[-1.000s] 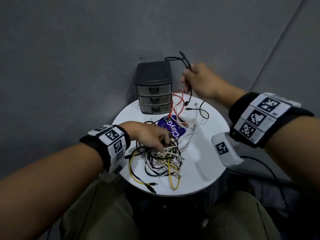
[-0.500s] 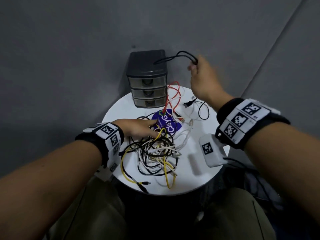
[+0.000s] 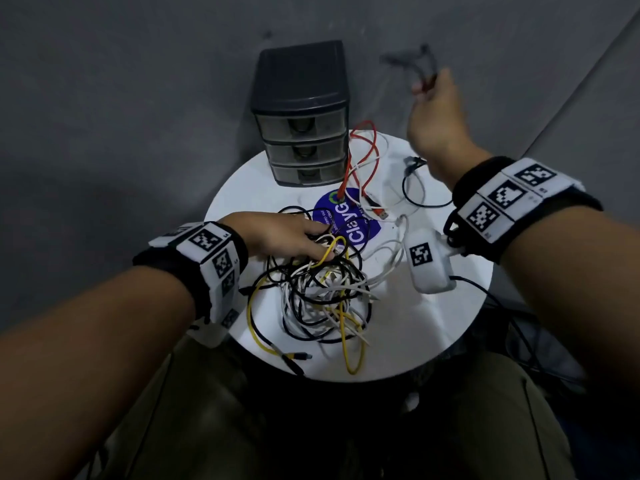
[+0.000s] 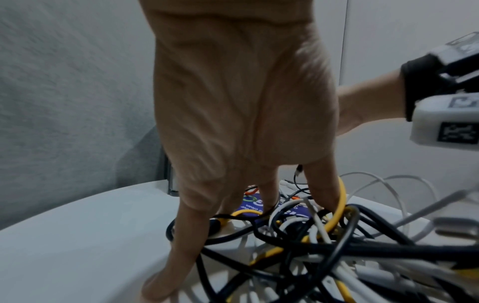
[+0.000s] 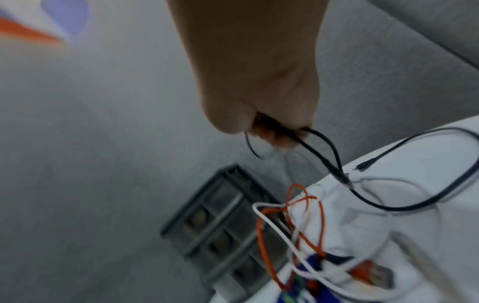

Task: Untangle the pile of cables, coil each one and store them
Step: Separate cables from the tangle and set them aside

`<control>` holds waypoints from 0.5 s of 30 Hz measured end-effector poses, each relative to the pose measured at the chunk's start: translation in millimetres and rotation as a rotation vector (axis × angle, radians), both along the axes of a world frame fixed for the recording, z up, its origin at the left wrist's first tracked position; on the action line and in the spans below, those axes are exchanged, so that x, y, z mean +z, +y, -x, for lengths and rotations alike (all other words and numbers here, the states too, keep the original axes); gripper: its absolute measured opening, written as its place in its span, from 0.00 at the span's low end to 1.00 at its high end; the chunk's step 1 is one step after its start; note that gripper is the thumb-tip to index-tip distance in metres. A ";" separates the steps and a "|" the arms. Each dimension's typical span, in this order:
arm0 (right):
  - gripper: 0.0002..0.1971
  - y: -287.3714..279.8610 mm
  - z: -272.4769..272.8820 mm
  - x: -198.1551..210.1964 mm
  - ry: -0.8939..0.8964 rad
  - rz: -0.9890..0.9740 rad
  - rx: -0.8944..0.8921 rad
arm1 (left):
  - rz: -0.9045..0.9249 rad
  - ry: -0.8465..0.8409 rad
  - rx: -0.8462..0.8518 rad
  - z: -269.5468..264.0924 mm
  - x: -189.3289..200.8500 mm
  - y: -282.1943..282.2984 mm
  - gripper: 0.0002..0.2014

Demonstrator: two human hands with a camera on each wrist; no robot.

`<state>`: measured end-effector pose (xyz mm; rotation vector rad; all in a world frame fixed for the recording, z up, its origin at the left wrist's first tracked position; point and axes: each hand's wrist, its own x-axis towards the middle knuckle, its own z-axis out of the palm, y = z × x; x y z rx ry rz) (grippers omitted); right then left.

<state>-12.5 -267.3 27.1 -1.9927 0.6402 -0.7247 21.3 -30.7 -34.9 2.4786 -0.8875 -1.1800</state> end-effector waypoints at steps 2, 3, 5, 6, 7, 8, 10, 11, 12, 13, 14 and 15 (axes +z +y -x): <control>0.23 7.0 -5.5 -12.8 0.282 0.091 0.202 | 0.007 0.014 0.012 -0.6 0.3 0.1 0.37; 0.25 12.9 -5.6 -18.2 0.456 0.208 0.285 | 0.014 0.017 0.016 0.6 1.0 0.2 0.37; 0.27 25.8 -5.3 -29.3 0.731 0.448 0.429 | 0.016 0.037 0.031 3.9 2.9 0.1 0.37; 0.26 30.9 -6.7 -35.4 0.797 0.532 0.489 | 0.013 0.053 0.037 3.9 3.2 0.2 0.36; 0.24 35.6 -6.5 -39.9 0.821 0.588 0.524 | 0.016 0.062 0.037 3.4 3.1 0.3 0.35; 0.21 38.0 -6.4 -43.8 0.812 0.610 0.535 | 0.017 0.066 0.034 3.7 2.6 1.1 0.35; 0.17 38.5 -5.1 -45.5 0.749 0.591 0.503 | 0.011 0.054 0.030 2.8 2.4 2.0 0.35; 0.17 36.6 -3.7 -44.4 0.709 0.551 0.473 | 0.002 0.047 0.028 2.3 2.1 2.8 0.36; 0.19 33.9 -2.3 -41.7 0.665 0.506 0.437 | -0.005 0.043 0.025 2.0 3.1 3.0 0.39; 0.21 31.5 0.3 -37.3 0.623 0.458 0.397 | -0.014 0.037 0.025 3.1 4.9 3.4 0.42; 0.24 28.9 3.2 -33.1 0.579 0.407 0.359 | -0.016 0.022 0.026 2.6 4.9 3.8 0.47; 0.26 27.0 7.1 -28.9 0.538 0.359 0.329 | -0.016 0.010 0.031 0.0 2.2 4.2 0.51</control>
